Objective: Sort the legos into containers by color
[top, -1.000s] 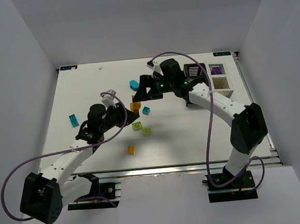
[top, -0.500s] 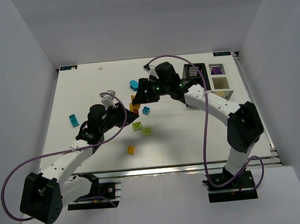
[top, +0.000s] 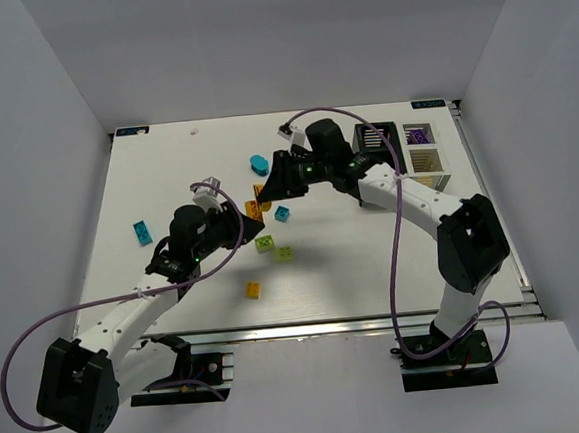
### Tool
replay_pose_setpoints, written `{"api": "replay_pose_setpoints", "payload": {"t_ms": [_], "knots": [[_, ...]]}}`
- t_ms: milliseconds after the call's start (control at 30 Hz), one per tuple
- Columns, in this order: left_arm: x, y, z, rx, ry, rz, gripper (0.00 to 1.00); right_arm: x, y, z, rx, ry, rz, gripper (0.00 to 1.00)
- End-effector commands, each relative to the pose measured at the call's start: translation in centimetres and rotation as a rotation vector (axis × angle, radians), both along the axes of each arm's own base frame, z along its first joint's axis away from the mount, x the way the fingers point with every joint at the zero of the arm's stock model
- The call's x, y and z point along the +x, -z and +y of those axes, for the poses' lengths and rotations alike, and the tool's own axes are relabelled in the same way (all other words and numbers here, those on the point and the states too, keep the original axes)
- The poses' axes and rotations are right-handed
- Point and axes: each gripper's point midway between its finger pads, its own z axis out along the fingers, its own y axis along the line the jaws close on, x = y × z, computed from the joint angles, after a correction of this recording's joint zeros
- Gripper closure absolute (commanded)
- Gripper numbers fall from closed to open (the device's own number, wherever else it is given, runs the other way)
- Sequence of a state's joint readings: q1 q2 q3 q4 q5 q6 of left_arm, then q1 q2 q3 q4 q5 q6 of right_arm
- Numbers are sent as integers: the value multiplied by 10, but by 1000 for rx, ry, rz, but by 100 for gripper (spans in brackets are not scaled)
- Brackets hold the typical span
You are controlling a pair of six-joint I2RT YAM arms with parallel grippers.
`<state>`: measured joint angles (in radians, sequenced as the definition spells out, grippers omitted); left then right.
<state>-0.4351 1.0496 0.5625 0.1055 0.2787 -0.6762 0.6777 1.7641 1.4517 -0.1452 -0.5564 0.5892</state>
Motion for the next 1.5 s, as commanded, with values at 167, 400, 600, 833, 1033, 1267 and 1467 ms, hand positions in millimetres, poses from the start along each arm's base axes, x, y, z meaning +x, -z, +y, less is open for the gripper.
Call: {"api": "replay_pose_setpoints", "payload": {"t_ms": [167,400,600,833,1033,1267,1467], "knots": [[12,22,33,138,-147,46,97,2,-32,-35,125,-30,-38,100],[27,-12,15,102,-81,-16,97,34,-35,-108,-118,65,-448,100],[43,-48,-29,2,55,-67,97,68,-33,-240,-343,175,-765,100],[63,-70,-86,-39,200,-95,97,94,-32,-352,-595,394,-875,100],[67,-79,-120,-67,272,-112,97,125,-21,-391,-633,531,-794,100],[52,-76,-139,-83,312,-106,96,158,1,-404,-648,565,-749,96],[36,-77,-148,-91,328,-116,96,179,13,-407,-633,574,-723,75]]}}
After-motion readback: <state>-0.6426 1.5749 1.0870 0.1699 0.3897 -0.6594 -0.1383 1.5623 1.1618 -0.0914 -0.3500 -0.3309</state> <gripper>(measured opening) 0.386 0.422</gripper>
